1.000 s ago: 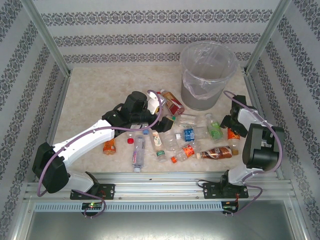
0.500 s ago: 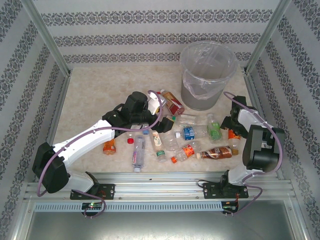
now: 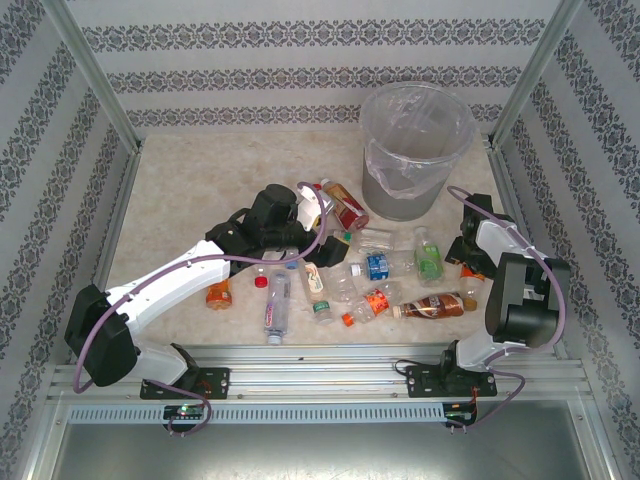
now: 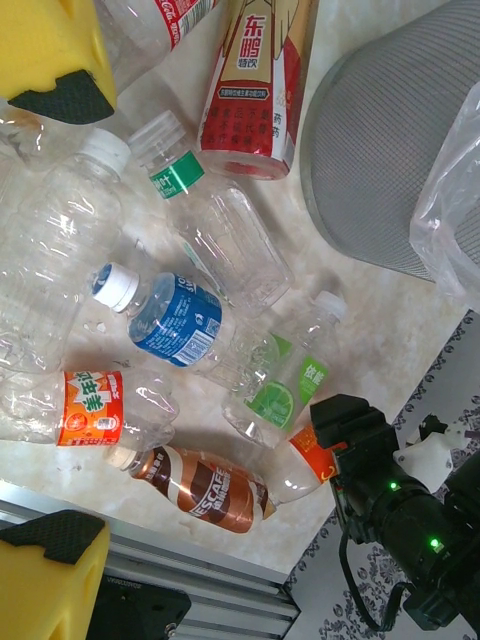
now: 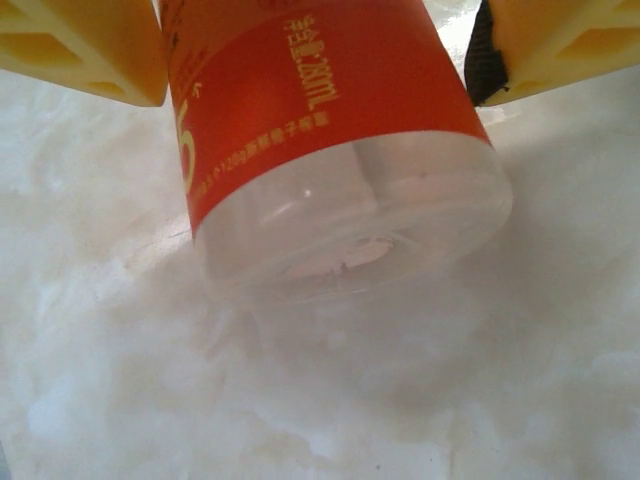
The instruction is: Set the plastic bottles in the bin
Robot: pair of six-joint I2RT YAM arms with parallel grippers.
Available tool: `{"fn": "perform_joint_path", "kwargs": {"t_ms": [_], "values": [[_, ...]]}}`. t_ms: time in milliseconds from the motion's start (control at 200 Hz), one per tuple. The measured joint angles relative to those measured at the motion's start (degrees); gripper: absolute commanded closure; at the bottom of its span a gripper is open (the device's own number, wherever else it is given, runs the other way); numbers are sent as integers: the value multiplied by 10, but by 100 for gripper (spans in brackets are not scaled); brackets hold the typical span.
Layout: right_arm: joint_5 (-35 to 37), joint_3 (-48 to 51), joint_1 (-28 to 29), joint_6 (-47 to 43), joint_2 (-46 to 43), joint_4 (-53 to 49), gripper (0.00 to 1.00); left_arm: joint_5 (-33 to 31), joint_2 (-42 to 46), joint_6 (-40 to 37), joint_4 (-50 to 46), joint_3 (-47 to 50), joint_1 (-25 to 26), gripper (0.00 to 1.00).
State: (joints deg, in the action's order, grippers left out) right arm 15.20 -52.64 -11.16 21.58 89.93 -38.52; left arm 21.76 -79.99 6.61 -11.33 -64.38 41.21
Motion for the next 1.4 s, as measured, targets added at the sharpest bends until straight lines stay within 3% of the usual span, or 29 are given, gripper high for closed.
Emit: {"fn": "perform_joint_path", "kwargs": {"t_ms": [220,450,624,1024,1224,1399], "values": [[20,-2,0,-5,0,19,39,-5,0,-2,0,0,0,0],[30,-31,0,-10,0,44,46,-11,0,-2,0,0,0,0],[35,-46,1,-17,-35,49,46,-11,0,-2,0,0,0,0],[36,-101,34,-25,-222,38,49,-27,21,-2,1,5,0,0],[32,-178,69,-27,-264,16,49,-32,53,-3,9,18,0,0],[21,-264,105,-32,-265,8,50,-35,108,9,86,77,0,0]]}}
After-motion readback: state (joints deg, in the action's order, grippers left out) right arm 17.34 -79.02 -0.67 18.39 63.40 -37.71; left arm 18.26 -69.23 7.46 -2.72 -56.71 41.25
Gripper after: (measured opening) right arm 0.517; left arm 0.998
